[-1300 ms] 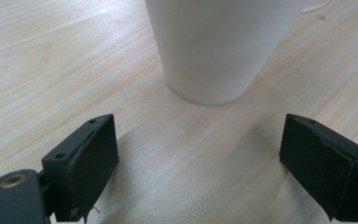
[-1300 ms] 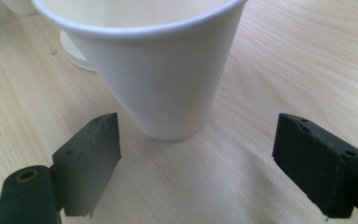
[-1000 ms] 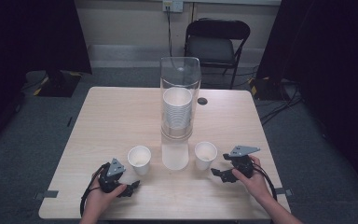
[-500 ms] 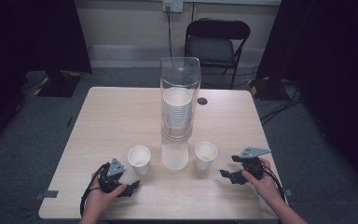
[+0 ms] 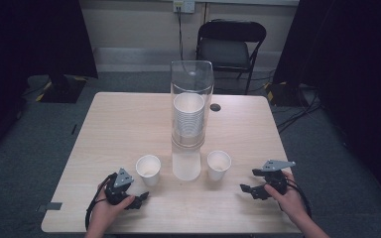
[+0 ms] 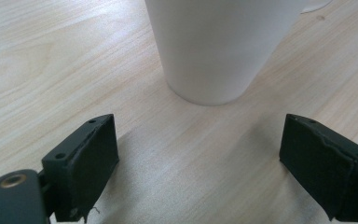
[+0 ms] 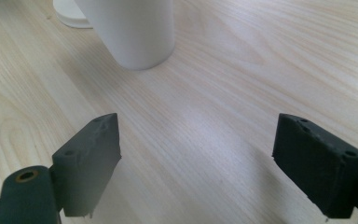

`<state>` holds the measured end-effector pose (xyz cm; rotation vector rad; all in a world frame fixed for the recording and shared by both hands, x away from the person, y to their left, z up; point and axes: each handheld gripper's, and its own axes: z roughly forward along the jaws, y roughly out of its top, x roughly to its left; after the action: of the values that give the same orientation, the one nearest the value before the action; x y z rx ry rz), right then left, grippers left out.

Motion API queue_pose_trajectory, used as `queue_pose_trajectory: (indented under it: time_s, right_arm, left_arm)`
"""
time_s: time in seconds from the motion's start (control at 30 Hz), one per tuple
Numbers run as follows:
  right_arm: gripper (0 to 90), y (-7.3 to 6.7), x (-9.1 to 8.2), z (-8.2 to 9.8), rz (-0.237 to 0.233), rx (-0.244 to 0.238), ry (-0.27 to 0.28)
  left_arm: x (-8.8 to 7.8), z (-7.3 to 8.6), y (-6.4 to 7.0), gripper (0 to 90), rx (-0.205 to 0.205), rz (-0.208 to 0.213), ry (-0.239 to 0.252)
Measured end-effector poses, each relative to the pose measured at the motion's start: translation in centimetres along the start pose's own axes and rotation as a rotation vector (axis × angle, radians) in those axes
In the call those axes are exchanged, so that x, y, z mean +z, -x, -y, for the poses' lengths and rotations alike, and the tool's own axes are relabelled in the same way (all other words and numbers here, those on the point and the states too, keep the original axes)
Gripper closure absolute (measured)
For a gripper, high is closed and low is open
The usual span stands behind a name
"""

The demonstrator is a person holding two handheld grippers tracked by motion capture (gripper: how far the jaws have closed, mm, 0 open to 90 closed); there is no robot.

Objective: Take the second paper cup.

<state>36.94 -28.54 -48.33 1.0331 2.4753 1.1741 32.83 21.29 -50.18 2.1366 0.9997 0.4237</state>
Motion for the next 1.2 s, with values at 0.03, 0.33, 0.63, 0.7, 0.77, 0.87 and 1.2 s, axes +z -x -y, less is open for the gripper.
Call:
queue_pose_trajectory:
  time_s: [0.03, 0.33, 0.63, 0.7, 0.77, 0.87, 1.2]
  right_arm:
    - [14.9, 0.1, -0.1, 0.1, -0.002, 0.001, 0.000]
    - [14.9, 1.0, -1.1, 1.6, -0.004, 0.039, 0.001]
    - [15.0, 1.8, -2.0, 2.9, 0.005, 0.066, 0.009]
    - [14.9, 1.8, -2.1, 2.9, 0.003, 0.064, 0.009]
    - [14.9, 1.9, -2.2, 3.1, 0.004, 0.059, 0.004]
    - [14.9, 1.8, -2.4, 3.6, 0.004, 0.050, 0.001]
    - [14.9, 2.1, -3.1, 4.4, 0.030, 0.020, 0.004]
  left_arm:
    - [0.0, 0.0, 0.0, 10.9, 0.000, 0.000, -0.001]
    - [0.0, 0.0, 0.0, 10.9, 0.000, 0.000, 0.000]
    - [0.0, 0.0, 0.0, 10.9, 0.000, 0.000, 0.000]
    - [0.0, 0.0, 0.0, 10.9, 0.000, 0.000, 0.000]
    - [0.0, 0.0, 0.0, 10.9, 0.000, 0.000, 0.000]
    - [0.0, 0.0, 0.0, 10.9, 0.000, 0.000, 0.000]
    - [0.0, 0.0, 0.0, 10.9, 0.000, 0.000, 0.000]
